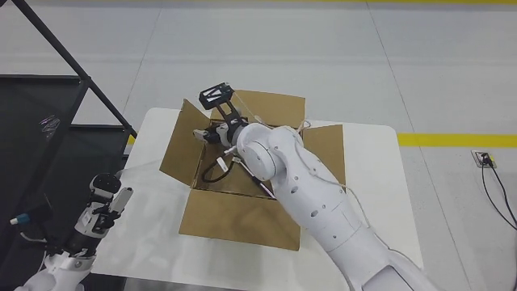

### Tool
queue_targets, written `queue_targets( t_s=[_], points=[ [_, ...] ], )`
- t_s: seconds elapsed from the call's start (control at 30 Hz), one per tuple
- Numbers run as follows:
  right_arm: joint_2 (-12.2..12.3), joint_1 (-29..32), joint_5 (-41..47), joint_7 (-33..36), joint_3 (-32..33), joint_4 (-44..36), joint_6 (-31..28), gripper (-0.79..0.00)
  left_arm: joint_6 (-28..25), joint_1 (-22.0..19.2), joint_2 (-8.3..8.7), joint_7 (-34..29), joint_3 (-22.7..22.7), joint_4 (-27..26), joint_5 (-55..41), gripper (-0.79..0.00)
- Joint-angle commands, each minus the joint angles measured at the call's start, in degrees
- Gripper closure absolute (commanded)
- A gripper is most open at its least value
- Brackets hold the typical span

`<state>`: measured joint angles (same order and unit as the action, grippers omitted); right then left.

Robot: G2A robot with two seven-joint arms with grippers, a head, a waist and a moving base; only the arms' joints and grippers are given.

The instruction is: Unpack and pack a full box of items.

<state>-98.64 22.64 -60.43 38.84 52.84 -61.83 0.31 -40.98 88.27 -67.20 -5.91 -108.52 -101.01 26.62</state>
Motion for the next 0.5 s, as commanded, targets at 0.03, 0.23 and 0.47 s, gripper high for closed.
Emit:
queue_targets(
  t_s=[0.03, 0.23, 0.47],
  points=[
    [1.56, 5.89, -2.45, 2.1, 3.18, -11.43, -0.16, -0.785, -1.07, -2.57, 0.07, 0.48, 1.26, 2.57, 0.0, -0.785],
    [3.9, 17.76, -4.54, 5.51, 8.91, -30.95, -1.97, -0.785, -3.84, -5.39, 0.13, 0.99, 3.56, 6.13, -0.86, -0.785],
    [4.61, 20.91, -5.93, 9.82, 10.57, -34.86, -2.09, -0.785, -3.84, -5.39, 0.13, 0.99, 3.56, 6.13, -0.86, -0.785]
  ],
)
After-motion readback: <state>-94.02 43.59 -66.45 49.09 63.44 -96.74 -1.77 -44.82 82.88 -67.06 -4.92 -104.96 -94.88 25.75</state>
